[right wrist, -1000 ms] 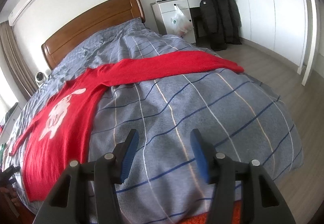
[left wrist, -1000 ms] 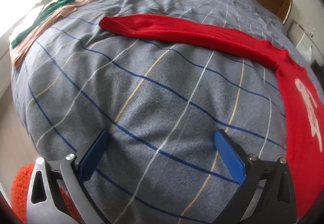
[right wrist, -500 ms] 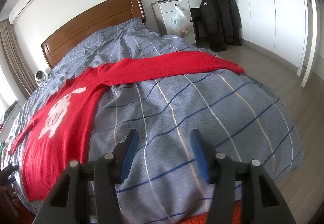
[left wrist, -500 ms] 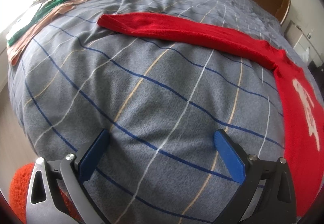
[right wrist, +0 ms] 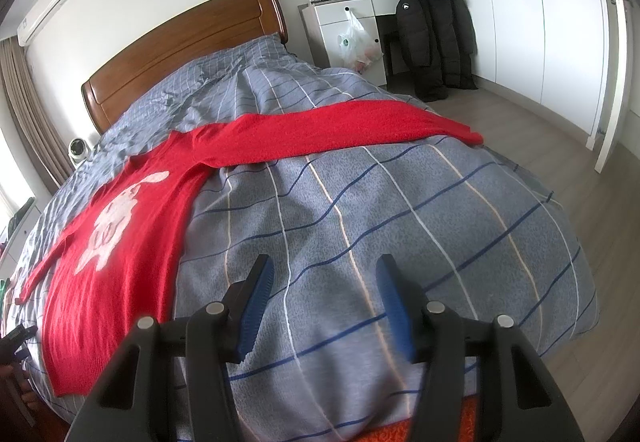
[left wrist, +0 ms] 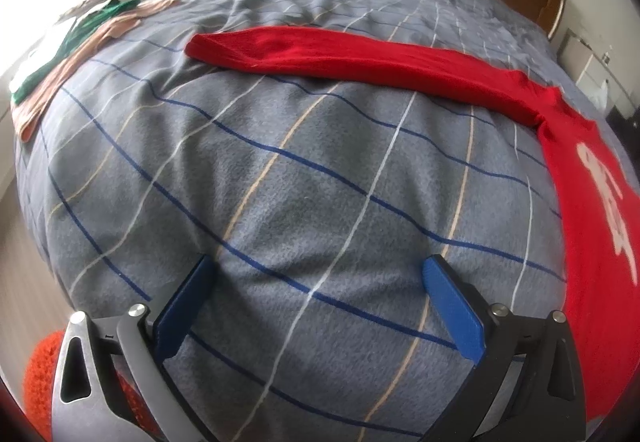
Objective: Fold small clothes
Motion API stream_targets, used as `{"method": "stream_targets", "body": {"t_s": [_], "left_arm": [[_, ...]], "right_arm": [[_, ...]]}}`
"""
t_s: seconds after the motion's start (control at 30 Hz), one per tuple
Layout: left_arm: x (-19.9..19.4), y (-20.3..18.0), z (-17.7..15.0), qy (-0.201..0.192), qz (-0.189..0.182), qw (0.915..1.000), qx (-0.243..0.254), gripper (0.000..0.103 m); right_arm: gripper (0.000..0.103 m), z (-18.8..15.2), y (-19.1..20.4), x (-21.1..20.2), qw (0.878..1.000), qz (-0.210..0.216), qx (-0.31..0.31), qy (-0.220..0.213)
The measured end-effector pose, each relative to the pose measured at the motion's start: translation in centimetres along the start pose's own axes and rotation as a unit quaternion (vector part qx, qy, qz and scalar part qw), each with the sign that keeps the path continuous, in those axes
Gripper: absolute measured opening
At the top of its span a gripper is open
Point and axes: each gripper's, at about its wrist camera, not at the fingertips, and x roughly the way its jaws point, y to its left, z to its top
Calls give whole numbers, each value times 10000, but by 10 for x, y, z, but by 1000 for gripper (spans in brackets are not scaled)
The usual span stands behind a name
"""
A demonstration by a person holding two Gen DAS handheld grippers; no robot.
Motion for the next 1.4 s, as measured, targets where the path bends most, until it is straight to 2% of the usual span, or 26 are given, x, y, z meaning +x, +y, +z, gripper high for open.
{"method": "stream_targets", "body": {"t_s": [1.07, 1.13, 1.2, 1.3, 1.4], "left_arm": [[-1, 0, 0, -5, -36, 10000, 15, 103], [-10, 3, 1, 98, -205, 9997, -75, 101], [-26, 4, -3, 131, -644, 9978, -44, 101], [-52, -18, -25, 346, -1539, 9859, 550, 102], [-57, -47, -55, 712, -2060, 9703, 1049, 101]], "right_arm": [[54, 1, 0, 0, 10000, 8, 3, 3], [54, 1, 0, 0, 10000, 17, 14, 11], [54, 1, 1, -1, 9998, 94, 72, 131], [54, -3, 13, -4, 9944, 775, 97, 711], [54, -23, 42, -7, 9785, 1509, -266, 1378]]}}
